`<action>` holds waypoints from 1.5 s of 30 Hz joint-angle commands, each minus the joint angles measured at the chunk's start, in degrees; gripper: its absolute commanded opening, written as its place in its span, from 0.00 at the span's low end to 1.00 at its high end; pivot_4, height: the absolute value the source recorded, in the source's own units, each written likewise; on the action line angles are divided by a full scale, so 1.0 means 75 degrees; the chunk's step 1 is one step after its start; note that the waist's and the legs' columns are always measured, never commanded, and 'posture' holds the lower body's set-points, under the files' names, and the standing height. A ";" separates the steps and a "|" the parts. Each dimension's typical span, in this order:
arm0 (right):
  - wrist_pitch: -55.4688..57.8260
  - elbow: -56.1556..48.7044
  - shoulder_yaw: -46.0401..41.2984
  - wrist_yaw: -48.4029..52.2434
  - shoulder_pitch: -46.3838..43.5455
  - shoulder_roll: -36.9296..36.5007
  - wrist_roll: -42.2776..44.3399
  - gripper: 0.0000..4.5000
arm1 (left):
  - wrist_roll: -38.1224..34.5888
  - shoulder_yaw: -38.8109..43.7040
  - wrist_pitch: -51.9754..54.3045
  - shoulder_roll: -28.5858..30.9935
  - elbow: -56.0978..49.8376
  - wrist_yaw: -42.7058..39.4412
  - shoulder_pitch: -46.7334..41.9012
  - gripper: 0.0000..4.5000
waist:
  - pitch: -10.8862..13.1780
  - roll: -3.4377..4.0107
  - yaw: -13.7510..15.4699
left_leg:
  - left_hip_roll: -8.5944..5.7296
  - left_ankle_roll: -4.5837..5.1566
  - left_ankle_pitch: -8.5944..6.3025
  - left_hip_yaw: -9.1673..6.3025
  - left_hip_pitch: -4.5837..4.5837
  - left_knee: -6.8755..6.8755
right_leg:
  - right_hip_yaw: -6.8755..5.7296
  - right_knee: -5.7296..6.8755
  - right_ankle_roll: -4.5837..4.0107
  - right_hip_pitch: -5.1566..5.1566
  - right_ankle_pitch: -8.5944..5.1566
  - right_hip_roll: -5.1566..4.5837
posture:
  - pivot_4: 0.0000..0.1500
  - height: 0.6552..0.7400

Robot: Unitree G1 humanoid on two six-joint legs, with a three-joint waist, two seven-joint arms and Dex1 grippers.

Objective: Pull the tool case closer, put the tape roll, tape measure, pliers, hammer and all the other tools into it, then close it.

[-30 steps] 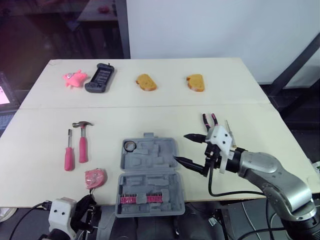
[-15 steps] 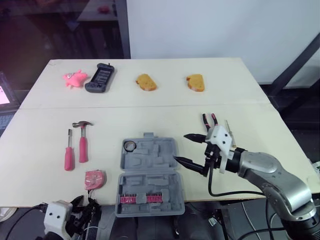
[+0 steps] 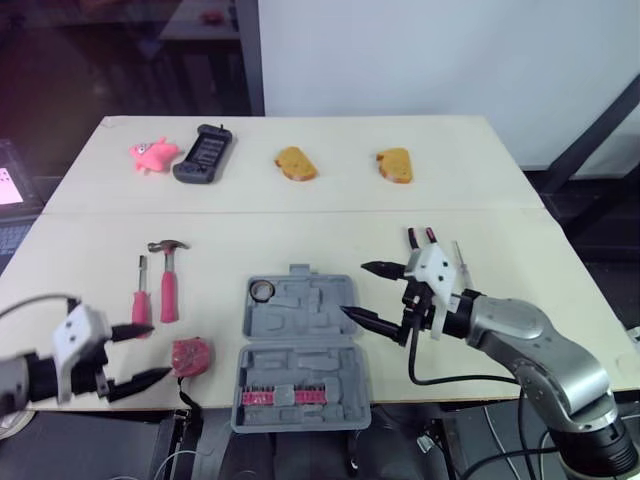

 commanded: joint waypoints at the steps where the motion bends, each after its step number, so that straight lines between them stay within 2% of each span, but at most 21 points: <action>1: -0.0171 -0.0095 -0.0046 -0.0060 -0.0093 0.0067 -0.0096 1.00 | 0.0502 -0.0870 -0.0368 0.0137 0.0983 -0.1048 -0.0954 1.00 | 0.0004 0.0004 -0.0029 | 0.0000 0.0000 0.0000 0.0005 -0.0002 -0.0003 | 0.0004 -0.0001 0.0002 -0.0004 0.0001 0.0000 | 1.00 1.00; 6: -0.0123 -0.0313 -0.0149 -0.0302 0.0055 0.0125 -0.0176 1.00 | 0.1005 -0.1501 -0.0830 -0.0009 0.1363 -0.1365 -0.1633 1.00 | 0.0005 0.0003 -0.0005 | 0.0013 0.0018 -0.0010 0.0001 -0.0005 -0.0012 | -0.0002 0.0014 0.0032 -0.0013 0.0015 0.0014 | 1.00 1.00; 21: 0.0169 -0.0772 -0.0397 -0.0563 0.0271 0.0005 -0.0034 1.00 | 0.2146 -0.2092 -0.2382 -0.0952 0.2584 -0.0734 -0.1803 1.00 | 0.0002 0.0000 0.0026 | 0.0013 0.0021 -0.0010 0.0000 -0.0002 0.0014 | 0.0001 0.0024 0.0028 -0.0001 0.0013 0.0011 | 1.00 1.00; 29: 0.0243 -0.0812 -0.0445 -0.0565 0.0275 -0.0010 -0.0018 1.00 | 0.2356 -0.2390 -0.2522 -0.1127 0.2817 -0.0659 -0.1933 1.00 | -0.0013 0.0028 0.0068 | 0.0011 0.0021 -0.0009 0.0000 0.0008 0.0019 | 0.0001 0.0029 0.0025 0.0012 0.0012 0.0010 | 1.00 1.00; 32: 0.0271 -0.0814 -0.0463 -0.0568 0.0265 -0.0010 -0.0024 1.00 | 0.2290 -0.2395 -0.2464 -0.1151 0.2846 -0.0749 -0.1963 0.81 | -0.0018 0.0036 0.0072 | 0.0010 0.0021 -0.0009 0.0000 0.0008 0.0019 | 0.0002 0.0029 0.0027 0.0012 0.0013 0.0010 | 1.00 1.00; 33: 0.0273 -0.0803 -0.0471 -0.0565 0.0258 -0.0007 -0.0028 1.00 | 0.2297 -0.2403 -0.2473 -0.1148 0.2870 -0.0760 -0.1978 0.70 | -0.0019 0.0037 0.0064 | 0.0010 0.0021 -0.0009 -0.0001 0.0007 0.0019 | 0.0001 0.0029 0.0027 0.0012 0.0013 0.0011 | 1.00 1.00; 34: 0.0274 -0.0793 -0.0476 -0.0561 0.0254 -0.0005 -0.0033 1.00 | 0.2304 -0.2412 -0.2485 -0.1137 0.2891 -0.0790 -0.1988 0.66 | -0.0019 0.0041 0.0057 | 0.0010 0.0021 -0.0009 -0.0001 0.0007 0.0018 | 0.0001 0.0029 0.0028 0.0012 0.0013 0.0011 | 1.00 1.00; 45: 0.0223 -0.0729 -0.0455 -0.0563 0.0209 0.0030 -0.0112 1.00 | 0.2121 -0.2254 -0.2519 -0.1062 0.2787 -0.1009 -0.2445 0.66 | -0.0019 0.0041 0.0060 | 0.0010 0.0021 -0.0009 -0.0002 0.0008 0.0018 | 0.0001 0.0030 0.0029 0.0012 0.0013 0.0011 | 1.00 1.00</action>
